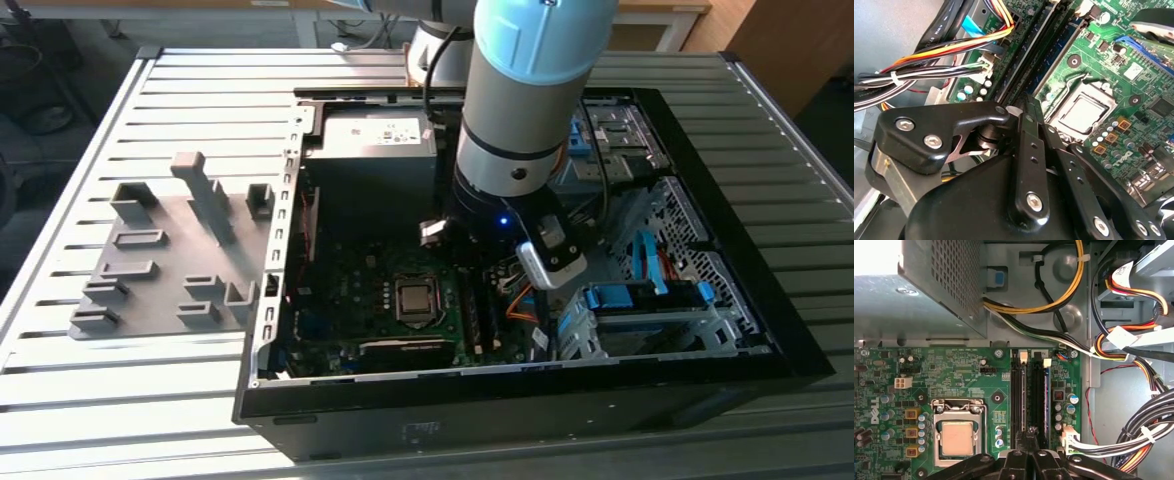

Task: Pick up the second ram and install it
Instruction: 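Press down the second ram until it locks into place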

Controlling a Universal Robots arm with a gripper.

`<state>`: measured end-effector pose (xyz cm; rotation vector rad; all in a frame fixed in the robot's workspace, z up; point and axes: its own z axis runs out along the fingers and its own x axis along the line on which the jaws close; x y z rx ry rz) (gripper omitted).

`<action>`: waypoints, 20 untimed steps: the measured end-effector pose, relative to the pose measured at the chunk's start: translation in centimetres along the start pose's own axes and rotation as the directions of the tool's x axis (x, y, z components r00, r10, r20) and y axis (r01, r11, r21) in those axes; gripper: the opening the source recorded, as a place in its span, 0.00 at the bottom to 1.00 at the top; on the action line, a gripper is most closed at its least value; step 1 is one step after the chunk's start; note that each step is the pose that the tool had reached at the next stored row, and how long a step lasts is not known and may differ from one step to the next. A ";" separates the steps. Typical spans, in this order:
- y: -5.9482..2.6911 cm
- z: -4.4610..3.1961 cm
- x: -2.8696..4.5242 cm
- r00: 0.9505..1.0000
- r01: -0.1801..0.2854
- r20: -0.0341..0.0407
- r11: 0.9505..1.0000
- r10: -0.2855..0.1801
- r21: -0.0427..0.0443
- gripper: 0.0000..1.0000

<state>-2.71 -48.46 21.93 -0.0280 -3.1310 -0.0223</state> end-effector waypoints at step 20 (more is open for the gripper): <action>0.02 -1.72 0.01 1.000 0.000 -0.001 1.000 0.000 -0.002 0.11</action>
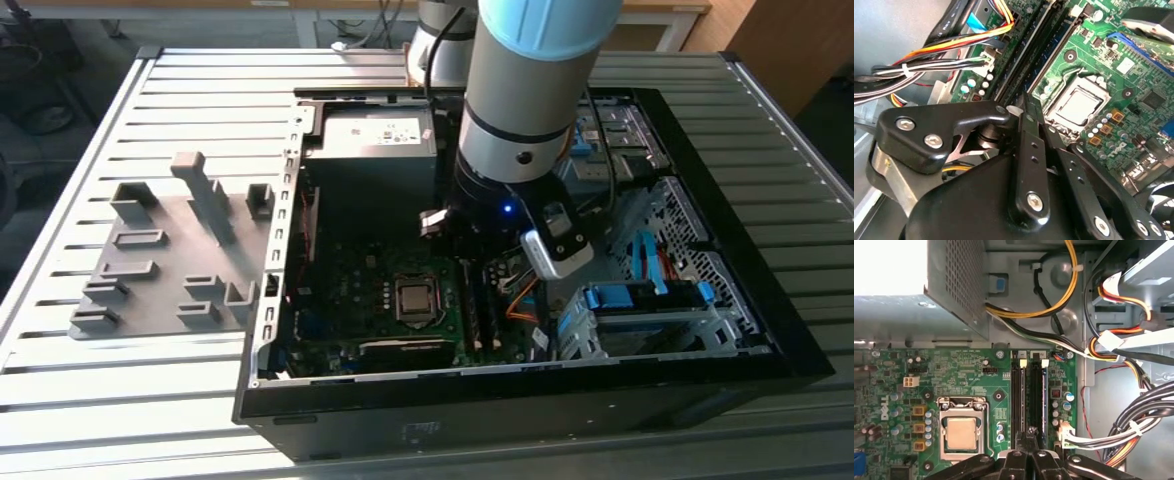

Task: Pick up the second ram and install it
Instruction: 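Press down the second ram until it locks into place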

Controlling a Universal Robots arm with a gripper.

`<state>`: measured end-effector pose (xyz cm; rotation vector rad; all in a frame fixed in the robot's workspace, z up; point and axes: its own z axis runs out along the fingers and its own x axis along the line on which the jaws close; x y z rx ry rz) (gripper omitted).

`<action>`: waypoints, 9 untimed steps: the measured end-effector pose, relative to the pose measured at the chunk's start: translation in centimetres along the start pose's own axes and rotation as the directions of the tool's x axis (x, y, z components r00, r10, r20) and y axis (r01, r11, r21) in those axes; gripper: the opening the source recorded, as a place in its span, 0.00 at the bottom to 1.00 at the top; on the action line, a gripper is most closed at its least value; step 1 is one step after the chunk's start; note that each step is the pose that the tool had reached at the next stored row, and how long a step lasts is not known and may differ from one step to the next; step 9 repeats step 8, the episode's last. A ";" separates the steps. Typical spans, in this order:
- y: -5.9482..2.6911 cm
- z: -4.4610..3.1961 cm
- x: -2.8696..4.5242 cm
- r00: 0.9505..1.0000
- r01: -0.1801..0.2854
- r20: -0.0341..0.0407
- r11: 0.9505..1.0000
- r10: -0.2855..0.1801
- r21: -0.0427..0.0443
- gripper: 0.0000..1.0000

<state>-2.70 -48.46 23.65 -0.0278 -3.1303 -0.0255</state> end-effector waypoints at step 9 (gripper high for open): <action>0.01 -0.19 0.01 1.000 0.000 0.000 1.000 0.000 -0.001 0.11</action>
